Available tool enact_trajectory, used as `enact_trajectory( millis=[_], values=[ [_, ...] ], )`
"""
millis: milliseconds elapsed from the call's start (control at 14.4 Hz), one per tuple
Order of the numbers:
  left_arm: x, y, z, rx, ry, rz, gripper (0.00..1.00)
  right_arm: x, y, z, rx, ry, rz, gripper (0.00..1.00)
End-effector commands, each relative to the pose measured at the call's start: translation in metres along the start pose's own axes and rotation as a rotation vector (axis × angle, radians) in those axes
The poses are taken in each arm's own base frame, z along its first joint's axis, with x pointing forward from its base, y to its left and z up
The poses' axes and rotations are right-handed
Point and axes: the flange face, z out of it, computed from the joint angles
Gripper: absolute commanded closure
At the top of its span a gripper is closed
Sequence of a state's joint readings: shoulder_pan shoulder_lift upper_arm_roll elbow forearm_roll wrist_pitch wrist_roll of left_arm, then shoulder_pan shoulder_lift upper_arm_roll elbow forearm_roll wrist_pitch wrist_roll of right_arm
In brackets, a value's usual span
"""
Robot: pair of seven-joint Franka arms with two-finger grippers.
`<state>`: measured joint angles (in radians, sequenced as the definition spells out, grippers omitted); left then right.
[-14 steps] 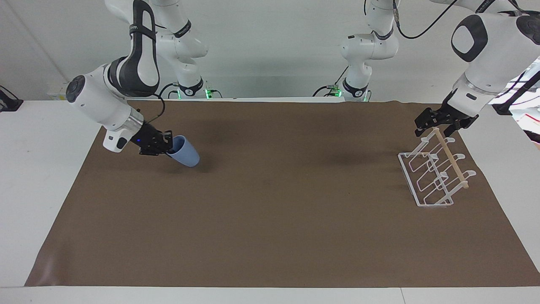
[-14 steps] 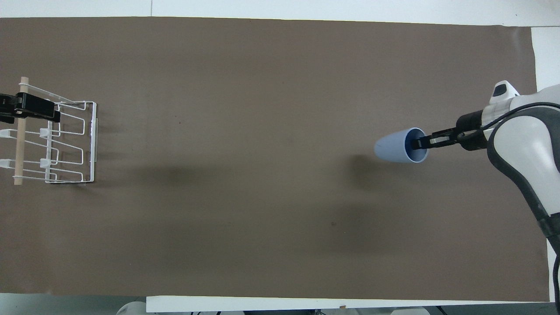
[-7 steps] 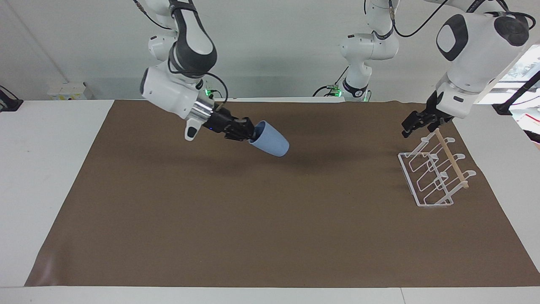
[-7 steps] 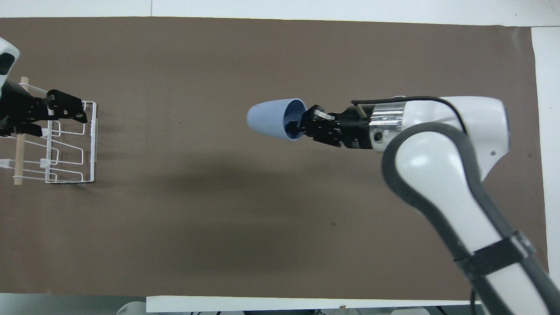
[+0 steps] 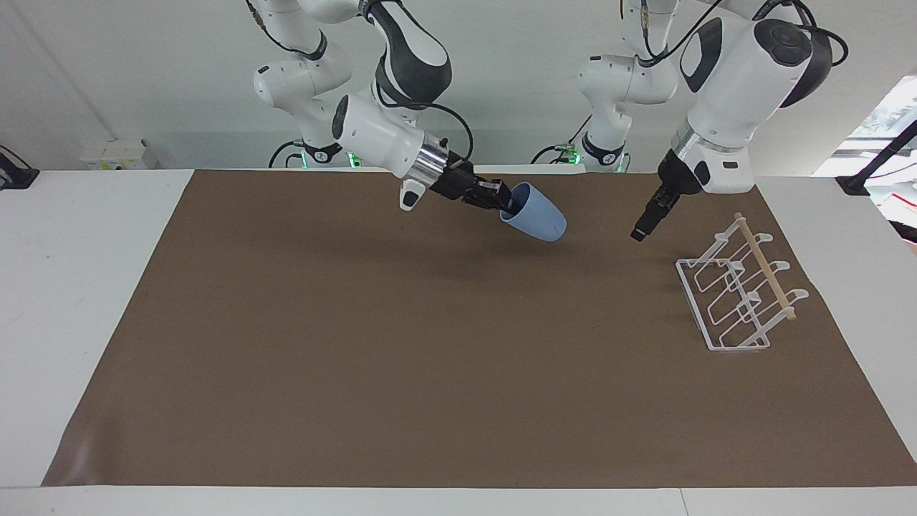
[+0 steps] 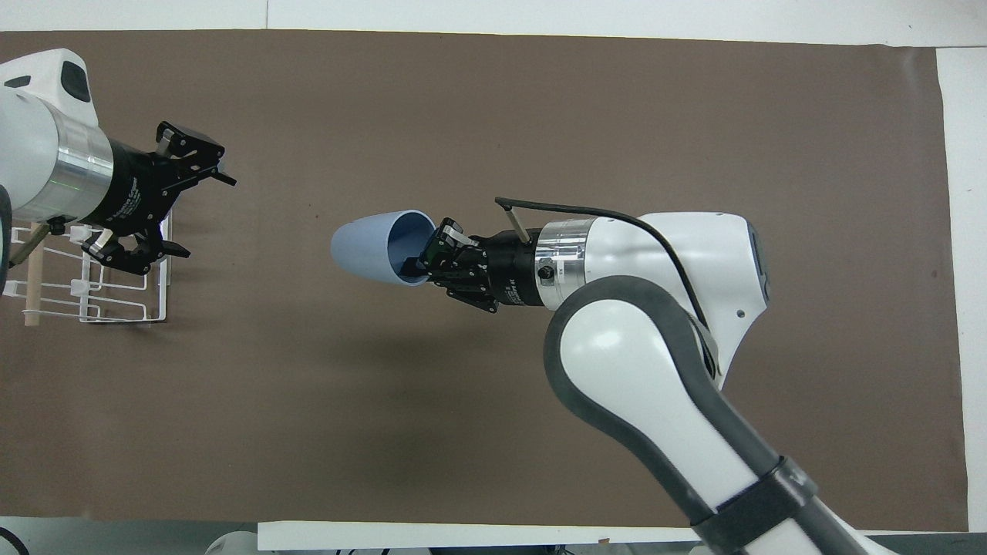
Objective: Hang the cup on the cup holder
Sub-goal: 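Lift the cup with the right gripper while the left gripper approaches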
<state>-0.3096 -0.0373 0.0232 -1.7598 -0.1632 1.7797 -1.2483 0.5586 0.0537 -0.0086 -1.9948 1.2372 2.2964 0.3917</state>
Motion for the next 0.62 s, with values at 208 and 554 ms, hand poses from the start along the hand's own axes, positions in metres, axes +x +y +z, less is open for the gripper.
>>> enact_trajectory(
  millis=[208,554],
  values=[
    [0.032,0.002,-0.056,0.018,-0.282,-0.269,0.0,0.009,-0.006,-0.016,0.028,-0.021,0.013,1.0],
    [0.023,0.003,-0.046,-0.011,-0.423,-0.42,0.0,0.007,-0.007,-0.013,0.026,-0.022,0.01,1.0]
  ],
)
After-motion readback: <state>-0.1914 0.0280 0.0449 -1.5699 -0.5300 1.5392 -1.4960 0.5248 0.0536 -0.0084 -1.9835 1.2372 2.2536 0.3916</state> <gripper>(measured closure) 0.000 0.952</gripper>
